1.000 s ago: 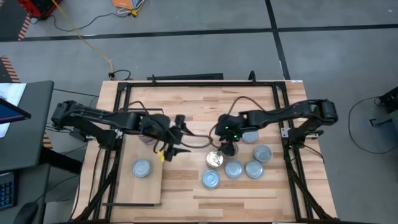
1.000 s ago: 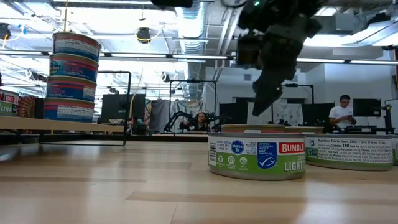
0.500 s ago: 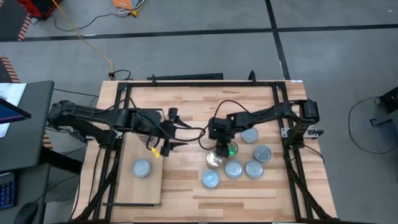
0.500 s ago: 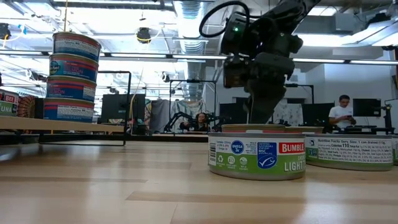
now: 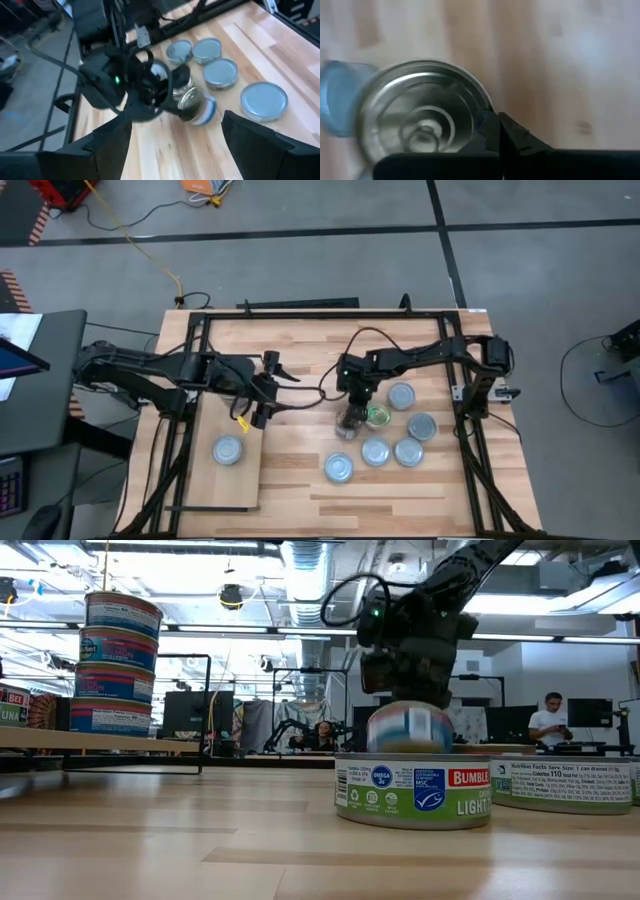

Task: Stack canned seafood by type on shelf
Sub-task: Stack the left blue and pink tuna can on the blue and pink tuna can on the shelf

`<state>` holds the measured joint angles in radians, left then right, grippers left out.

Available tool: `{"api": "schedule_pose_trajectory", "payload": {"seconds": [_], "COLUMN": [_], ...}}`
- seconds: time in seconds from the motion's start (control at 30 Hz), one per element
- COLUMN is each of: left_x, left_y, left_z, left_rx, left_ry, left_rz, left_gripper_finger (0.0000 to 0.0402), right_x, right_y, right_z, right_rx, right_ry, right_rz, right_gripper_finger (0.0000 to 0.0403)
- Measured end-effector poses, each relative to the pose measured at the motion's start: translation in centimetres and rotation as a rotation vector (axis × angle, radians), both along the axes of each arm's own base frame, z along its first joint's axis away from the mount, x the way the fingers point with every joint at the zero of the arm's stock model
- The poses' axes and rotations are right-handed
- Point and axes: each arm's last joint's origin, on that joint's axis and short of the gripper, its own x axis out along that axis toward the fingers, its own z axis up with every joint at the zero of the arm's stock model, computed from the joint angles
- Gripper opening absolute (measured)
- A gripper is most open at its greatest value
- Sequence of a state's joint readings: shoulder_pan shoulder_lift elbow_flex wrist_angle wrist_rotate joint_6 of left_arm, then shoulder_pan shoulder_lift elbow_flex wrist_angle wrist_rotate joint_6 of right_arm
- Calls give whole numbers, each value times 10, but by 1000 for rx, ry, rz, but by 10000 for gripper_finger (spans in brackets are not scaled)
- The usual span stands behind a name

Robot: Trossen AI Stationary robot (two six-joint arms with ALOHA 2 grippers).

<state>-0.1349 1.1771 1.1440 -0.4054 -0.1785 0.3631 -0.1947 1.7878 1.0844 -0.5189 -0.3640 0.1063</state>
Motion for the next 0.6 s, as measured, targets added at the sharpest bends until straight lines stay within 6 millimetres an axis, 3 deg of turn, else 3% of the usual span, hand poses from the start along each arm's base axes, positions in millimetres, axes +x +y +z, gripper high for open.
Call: {"api": "schedule_pose_trajectory", "payload": {"seconds": [0.13,0.3,0.47,0.6], "left_x": [-8,-12,-13,-13], "left_y": [1,2,2,2], "left_z": [5,7,0,-3], "left_rx": [3,-7,-44,-61], "left_ry": [-11,-8,54,83], "left_rz": [6,14,38,57], "left_gripper_finger": [295,295,295,295], "right_x": [-4,-13,-29,-38], "right_y": [-17,-40,-55,-46], "right_z": [-1,4,36,66], "right_rx": [-13,-25,-135,-247], "right_ry": [7,9,-63,-151], "right_rz": [-41,-104,-144,-102], "right_gripper_finger": [43,43,49,70]}}
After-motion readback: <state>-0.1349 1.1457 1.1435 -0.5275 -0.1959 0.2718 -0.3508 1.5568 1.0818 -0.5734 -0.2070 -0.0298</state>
